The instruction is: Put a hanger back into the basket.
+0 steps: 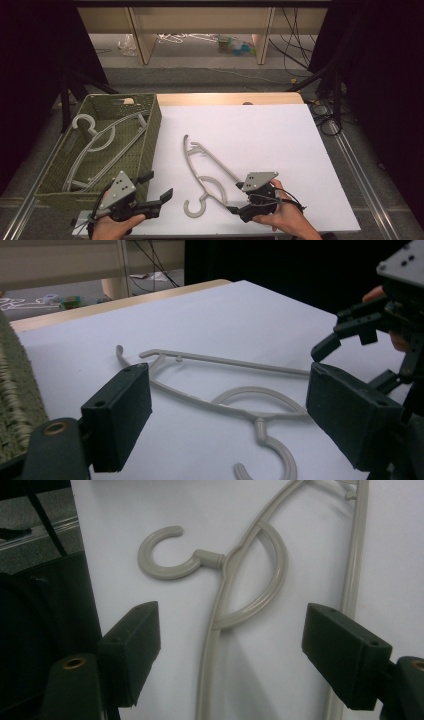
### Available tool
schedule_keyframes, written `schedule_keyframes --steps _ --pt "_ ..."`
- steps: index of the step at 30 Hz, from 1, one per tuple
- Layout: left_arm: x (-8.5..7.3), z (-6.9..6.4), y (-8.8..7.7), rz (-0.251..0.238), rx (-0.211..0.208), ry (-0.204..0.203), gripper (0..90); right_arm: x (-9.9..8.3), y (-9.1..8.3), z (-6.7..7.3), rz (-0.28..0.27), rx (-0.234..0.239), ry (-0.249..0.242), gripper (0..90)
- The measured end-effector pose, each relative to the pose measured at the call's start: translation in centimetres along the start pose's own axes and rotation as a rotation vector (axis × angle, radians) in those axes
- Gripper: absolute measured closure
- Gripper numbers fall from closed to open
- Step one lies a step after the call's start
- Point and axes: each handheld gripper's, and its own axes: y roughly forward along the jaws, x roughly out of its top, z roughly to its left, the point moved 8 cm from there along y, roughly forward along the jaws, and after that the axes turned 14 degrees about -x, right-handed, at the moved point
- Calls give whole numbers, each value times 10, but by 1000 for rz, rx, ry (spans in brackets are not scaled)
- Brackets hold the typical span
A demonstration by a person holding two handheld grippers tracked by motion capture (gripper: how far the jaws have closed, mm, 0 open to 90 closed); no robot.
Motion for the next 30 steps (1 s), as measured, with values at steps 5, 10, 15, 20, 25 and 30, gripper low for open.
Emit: schedule_keyframes --steps 5,10,15,20,25,30 --pt "-4 -2 2 -2 -1 9 171 -2 1 1 14 3 -4 245" --pt "-8 -8 6 10 -19 5 170 -6 7 3 44 -11 -5 255" --pt "-13 -10 8 33 -16 2 170 -13 12 7 108 -3 -22 297" --pt "-16 -11 11 36 -32 -5 171 -21 19 12 190 20 -42 342" --pt "-16 -10 11 50 -32 23 172 -21 25 14 225 28 -58 433" --pt "-17 -13 12 51 -37 8 172 -21 32 12 272 30 -60 512"
